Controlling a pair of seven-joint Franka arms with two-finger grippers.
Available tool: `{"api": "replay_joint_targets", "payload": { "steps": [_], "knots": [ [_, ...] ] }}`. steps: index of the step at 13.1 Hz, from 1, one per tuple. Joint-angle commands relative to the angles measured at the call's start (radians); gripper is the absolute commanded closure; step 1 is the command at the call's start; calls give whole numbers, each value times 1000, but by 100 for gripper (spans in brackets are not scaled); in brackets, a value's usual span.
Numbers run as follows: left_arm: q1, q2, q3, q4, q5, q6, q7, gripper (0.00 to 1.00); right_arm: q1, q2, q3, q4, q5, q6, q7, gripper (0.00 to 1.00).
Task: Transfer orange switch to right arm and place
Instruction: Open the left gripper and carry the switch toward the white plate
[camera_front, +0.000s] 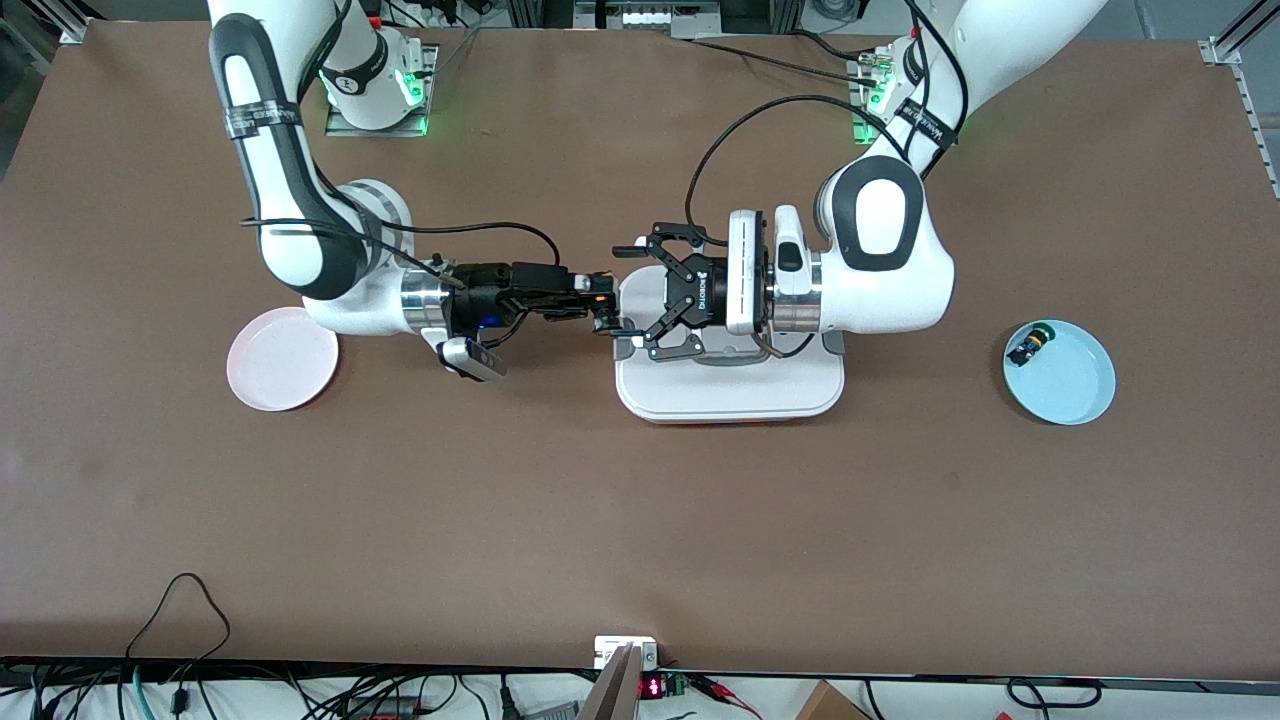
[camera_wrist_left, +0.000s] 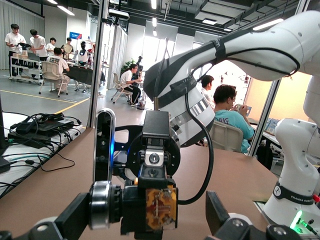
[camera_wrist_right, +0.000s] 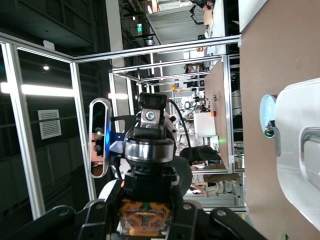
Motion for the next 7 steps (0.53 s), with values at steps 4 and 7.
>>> {"api": "replay_joint_targets", "payload": {
  "steps": [4,7],
  "knots": [
    [124,-105,-15,-6,275,-225,-347,0,-157,25,-2,-8,-39,-197,19,99],
    [209,-150,-8,-6,349,-424,-536,0,-254,26,-4,9,-193,-280,19,99]
  ]
}}
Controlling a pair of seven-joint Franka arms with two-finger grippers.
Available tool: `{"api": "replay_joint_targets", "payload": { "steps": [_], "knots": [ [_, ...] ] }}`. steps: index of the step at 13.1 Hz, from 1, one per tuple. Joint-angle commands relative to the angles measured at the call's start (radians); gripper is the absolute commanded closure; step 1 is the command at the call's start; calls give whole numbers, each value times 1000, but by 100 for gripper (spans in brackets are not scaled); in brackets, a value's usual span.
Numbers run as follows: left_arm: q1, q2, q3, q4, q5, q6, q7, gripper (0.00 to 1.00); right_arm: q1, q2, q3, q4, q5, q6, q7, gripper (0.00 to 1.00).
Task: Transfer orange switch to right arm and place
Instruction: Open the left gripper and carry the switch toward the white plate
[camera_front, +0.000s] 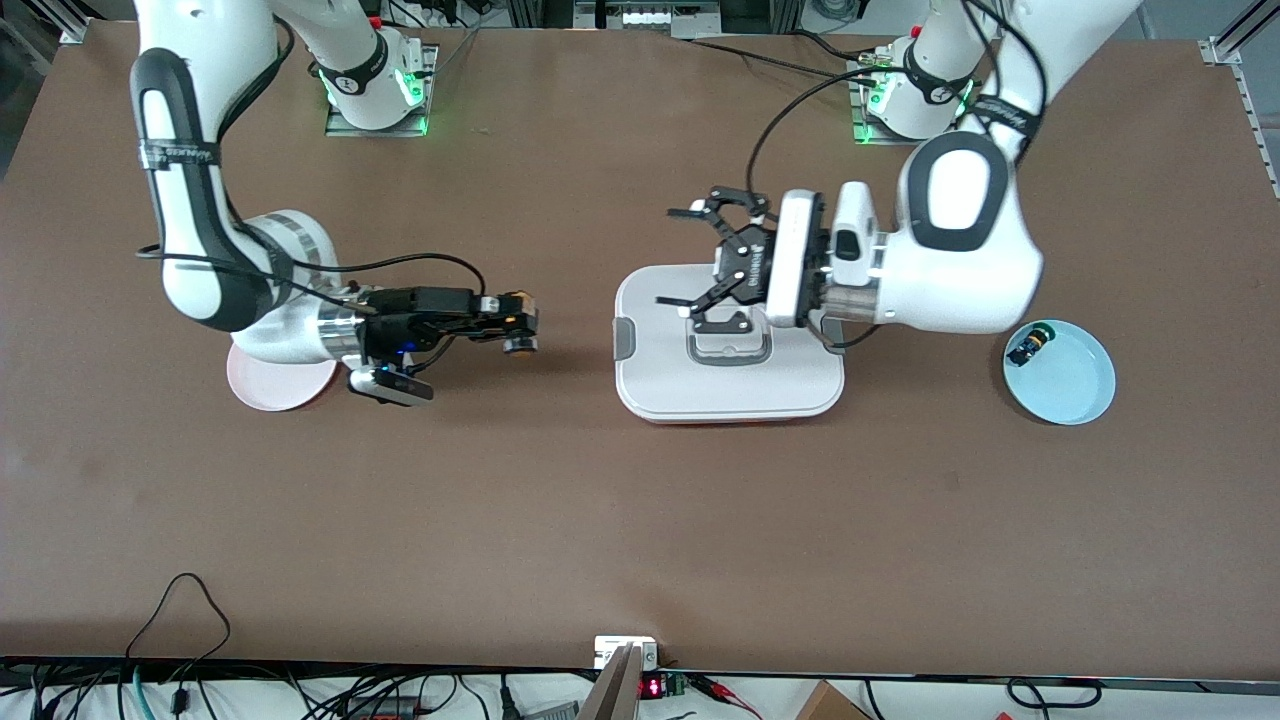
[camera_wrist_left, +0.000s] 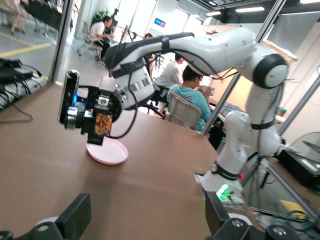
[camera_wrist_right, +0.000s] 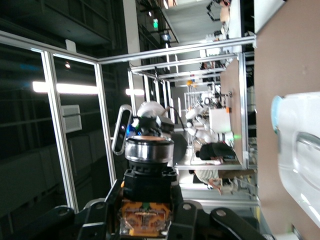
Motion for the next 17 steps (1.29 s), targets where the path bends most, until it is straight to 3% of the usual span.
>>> {"api": "replay_joint_targets", "payload": {
  "steps": [1,3,7,10,14,17],
  "knots": [
    [84,-40,-6,-14,84,-147,-144,0,-82,-9,7,25,-141,-54,12,100],
    [144,-62,-16,15,237,-235,-298,0,-142,-10,7,83,-300,-55,51,100],
    [154,-130,-19,133,616,-464,-712,0,-260,-10,7,202,-667,-57,75,100],
    [138,-167,-38,167,860,-490,-980,0,-306,-10,5,277,-935,-55,75,100],
    [138,-161,-39,239,1187,-487,-1072,0,-308,-18,-1,344,-1250,-26,81,100],
    [131,-72,-38,314,1291,-478,-1077,0,-290,-41,-2,357,-1459,21,82,100]
  ]
}}
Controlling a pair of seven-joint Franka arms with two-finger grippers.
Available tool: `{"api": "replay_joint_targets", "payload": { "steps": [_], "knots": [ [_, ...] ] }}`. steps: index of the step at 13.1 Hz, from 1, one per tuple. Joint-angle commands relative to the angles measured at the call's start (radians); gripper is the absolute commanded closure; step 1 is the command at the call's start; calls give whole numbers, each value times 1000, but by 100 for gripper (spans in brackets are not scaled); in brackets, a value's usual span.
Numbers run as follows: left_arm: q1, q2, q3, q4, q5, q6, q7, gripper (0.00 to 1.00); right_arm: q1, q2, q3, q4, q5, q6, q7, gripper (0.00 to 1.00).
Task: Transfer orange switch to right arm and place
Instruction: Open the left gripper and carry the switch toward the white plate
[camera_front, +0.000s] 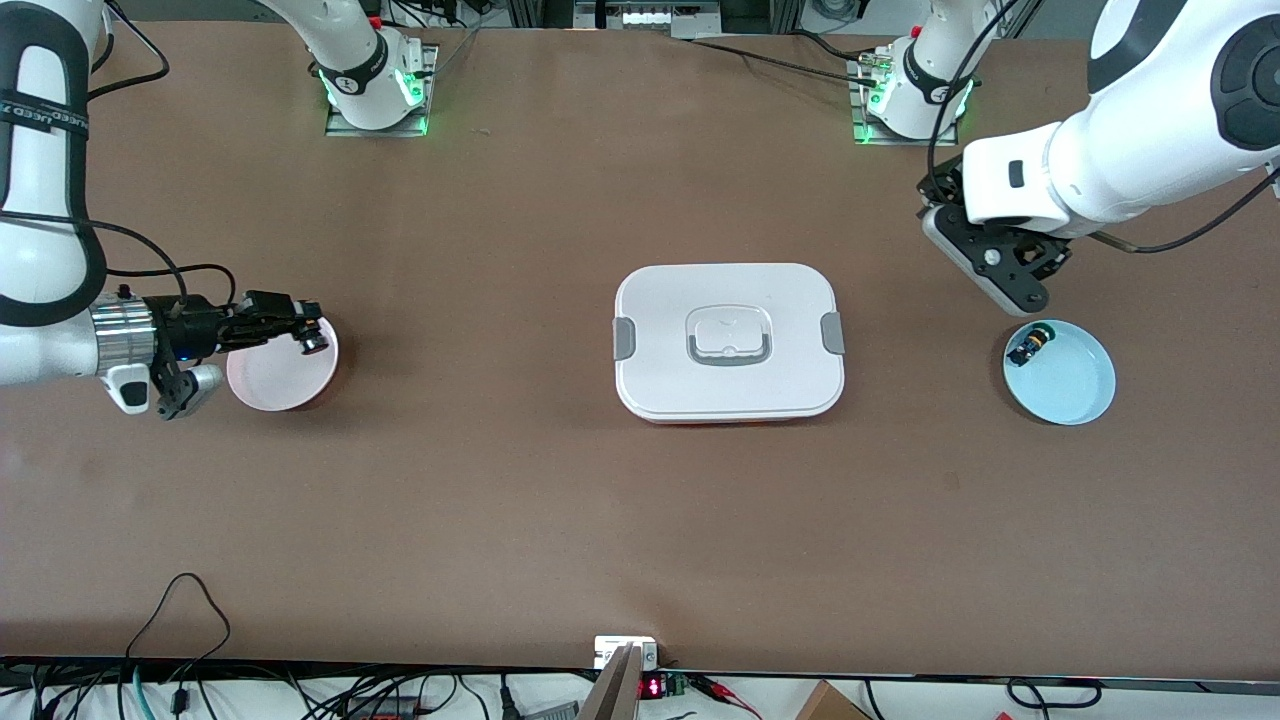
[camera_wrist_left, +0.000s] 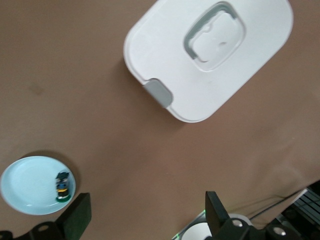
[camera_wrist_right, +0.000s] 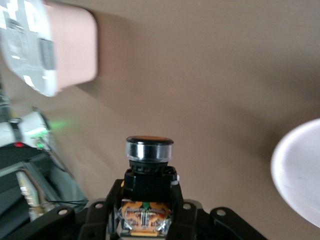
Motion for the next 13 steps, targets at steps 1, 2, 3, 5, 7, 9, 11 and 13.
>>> {"api": "replay_joint_targets", "payload": {
  "steps": [1,2,3,5,7,9,11,13],
  "knots": [
    [-25,97,-11,98,89,-7,-29,0,23,-36,4,9,-172,41,24,100],
    [-44,100,-6,101,99,-6,-30,0,34,-54,7,9,-263,76,29,100],
    [-54,113,2,107,97,-6,-32,0,32,-62,7,8,-308,84,30,100],
    [-42,131,3,142,93,-19,-32,0,53,-67,7,3,-409,101,87,100],
    [-43,130,11,147,99,-62,-33,0,64,-71,7,-43,-440,156,148,100],
    [-43,128,11,150,100,-91,-52,0,66,-71,8,-97,-440,234,152,100],
    [-48,136,16,190,100,-157,-130,0,72,-71,8,-161,-440,323,168,100],
    [-77,88,101,158,82,-144,-174,0,83,-73,7,-221,-440,395,178,100]
  ]
}}
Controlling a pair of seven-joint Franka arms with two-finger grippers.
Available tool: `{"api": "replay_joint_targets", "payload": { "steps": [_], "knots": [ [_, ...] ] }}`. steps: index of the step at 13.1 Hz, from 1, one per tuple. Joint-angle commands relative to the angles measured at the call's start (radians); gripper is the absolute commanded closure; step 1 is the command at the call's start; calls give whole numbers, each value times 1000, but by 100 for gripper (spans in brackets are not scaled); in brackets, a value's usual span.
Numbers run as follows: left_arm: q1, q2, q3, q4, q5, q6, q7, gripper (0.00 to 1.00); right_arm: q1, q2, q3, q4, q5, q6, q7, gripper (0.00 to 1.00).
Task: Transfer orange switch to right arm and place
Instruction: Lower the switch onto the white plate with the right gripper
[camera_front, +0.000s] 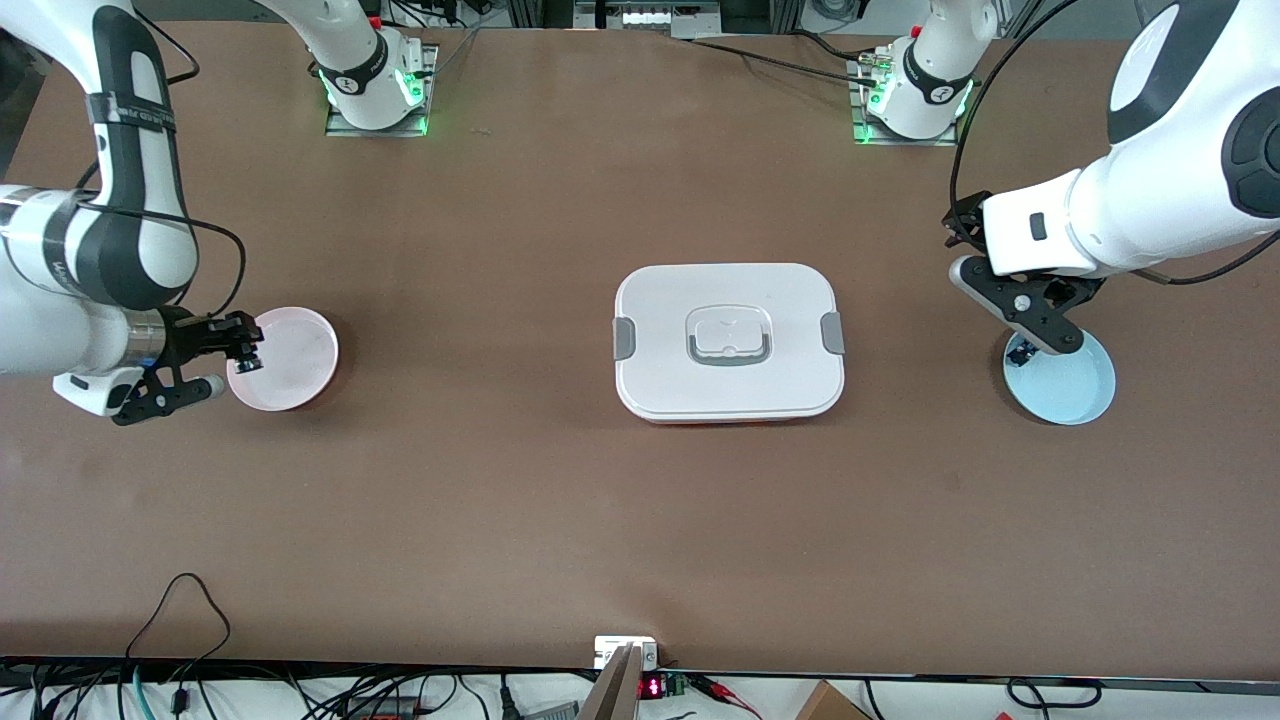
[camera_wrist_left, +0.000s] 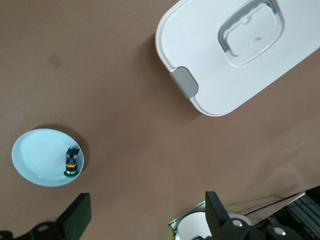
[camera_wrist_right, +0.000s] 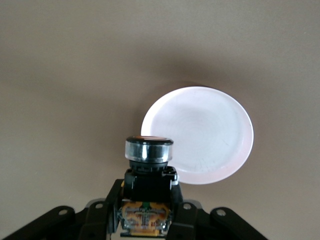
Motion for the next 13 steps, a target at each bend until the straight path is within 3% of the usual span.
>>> {"api": "replay_joint_targets", "payload": {
  "steps": [1,4,8,13],
  "knots": [
    [-42,-63,108,-37,-11,15,-58,0,15,-25,2,-91,-19,99,30,100],
    [-192,-232,353,-253,-44,195,-122,0,20,-25,3,-201,-19,263,30,100],
    [-326,-299,552,-353,-78,241,-124,0,20,-4,5,-333,-19,493,34,99],
    [-327,-301,556,-404,-83,321,-383,0,11,26,7,-405,-16,612,34,96]
  ]
}}
